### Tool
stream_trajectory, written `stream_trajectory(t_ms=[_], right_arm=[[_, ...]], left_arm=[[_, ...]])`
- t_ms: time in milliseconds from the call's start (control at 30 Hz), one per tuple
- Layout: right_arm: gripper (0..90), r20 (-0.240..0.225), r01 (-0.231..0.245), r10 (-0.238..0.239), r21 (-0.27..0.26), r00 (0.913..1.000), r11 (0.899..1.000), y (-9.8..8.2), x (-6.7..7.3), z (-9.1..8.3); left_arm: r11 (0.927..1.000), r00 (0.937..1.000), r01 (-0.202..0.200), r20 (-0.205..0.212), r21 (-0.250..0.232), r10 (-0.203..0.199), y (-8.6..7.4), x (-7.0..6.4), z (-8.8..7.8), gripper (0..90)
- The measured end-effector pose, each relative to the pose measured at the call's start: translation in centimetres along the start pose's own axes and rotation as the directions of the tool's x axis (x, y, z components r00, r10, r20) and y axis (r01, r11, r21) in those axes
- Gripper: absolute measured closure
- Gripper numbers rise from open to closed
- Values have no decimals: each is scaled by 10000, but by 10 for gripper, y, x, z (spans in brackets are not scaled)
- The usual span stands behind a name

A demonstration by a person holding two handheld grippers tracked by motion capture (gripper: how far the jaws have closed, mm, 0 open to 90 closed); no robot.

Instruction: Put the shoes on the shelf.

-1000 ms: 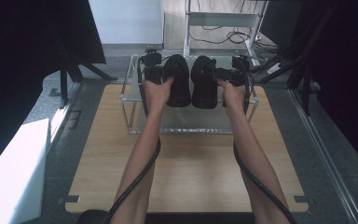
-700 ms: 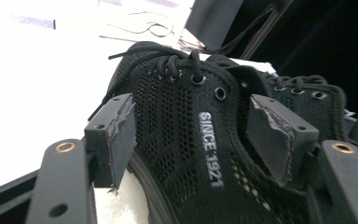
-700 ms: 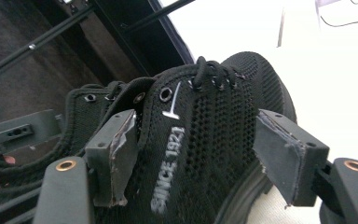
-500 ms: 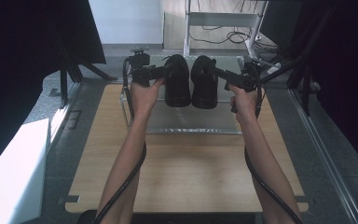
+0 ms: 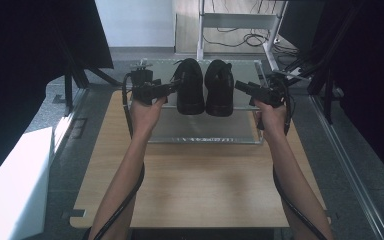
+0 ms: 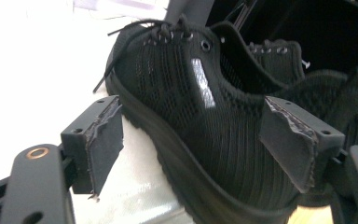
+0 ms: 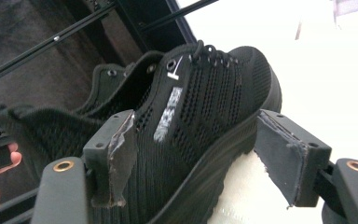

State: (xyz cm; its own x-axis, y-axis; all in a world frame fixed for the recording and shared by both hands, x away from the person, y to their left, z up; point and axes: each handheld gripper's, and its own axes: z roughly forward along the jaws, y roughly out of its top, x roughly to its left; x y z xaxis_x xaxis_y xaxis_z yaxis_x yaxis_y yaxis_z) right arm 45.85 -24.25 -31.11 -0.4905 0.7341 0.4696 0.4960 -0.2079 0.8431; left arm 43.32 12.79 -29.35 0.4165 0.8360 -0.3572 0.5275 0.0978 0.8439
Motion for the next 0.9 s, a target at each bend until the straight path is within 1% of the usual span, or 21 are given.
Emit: stream_trajectory(t_ms=[167, 200, 233, 267, 300, 367, 400, 433, 667, 733, 800, 867, 900], right_arm=[[286, -14, 179, -179, 71, 9998, 9998, -7, -1, -5], [283, -9, 246, -246, 78, 9997, 9997, -8, -2, -6], [280, -63, 251, -251, 115, 9997, 9996, -9, -1, -8], [280, -63, 251, -251, 115, 9997, 9996, -9, -1, -8], [273, -122, 325, -323, 136, 9994, 9994, -12, 0, -10], [269, -151, 428, -425, 178, 9990, 9989, -15, 0, -12], [269, -151, 428, -425, 178, 9990, 9989, -15, 0, -12], [263, -173, 532, -529, 219, 9985, 9983, -18, 1, -14], [250, -400, 716, -704, 314, 9967, 9969, -28, 3, -23], [242, -448, 803, -786, 372, 9959, 9961, -31, 4, -26], [240, -468, 809, -790, 406, 9958, 9959, -33, 4, -27], [237, -547, 900, -876, 437, 9947, 9950, -38, 4, -30], [237, -547, 900, -876, 437, 9947, 9950, -38, 4, -30]], left_arm=[[9998, 9997, -178, 149, -14, 178, -12, 2, -9, 189], [9998, 9997, -178, 149, -14, 178, -12, 2, -9, 184], [9998, 9996, -210, 202, -63, 211, -18, 4, -12, 179], [9998, 9996, -210, 202, -63, 211, -18, 4, -12, 172], [9997, 9994, -223, 272, -80, 225, -24, 5, -15, 161], [9996, 9991, -282, 316, -54, 283, -29, 6, -18, 151], [9996, 9991, -282, 316, -54, 283, -29, 6, -18, 145], [9995, 9989, -305, 363, -60, 307, -33, 7, -20, 143], [9991, 9976, -315, 601, -274, 331, -51, 8, -31, 131], [9989, 9970, -375, 663, -291, 394, -55, 8, -33, 123], [9986, 9969, -443, 637, -289, 460, -57, 8, -34, 113], [9977, 9965, -630, 527, -252, 642, -63, 6, -35, 97], [9977, 9965, -630, 527, -252, 642, -63, 6, -35, 92]])
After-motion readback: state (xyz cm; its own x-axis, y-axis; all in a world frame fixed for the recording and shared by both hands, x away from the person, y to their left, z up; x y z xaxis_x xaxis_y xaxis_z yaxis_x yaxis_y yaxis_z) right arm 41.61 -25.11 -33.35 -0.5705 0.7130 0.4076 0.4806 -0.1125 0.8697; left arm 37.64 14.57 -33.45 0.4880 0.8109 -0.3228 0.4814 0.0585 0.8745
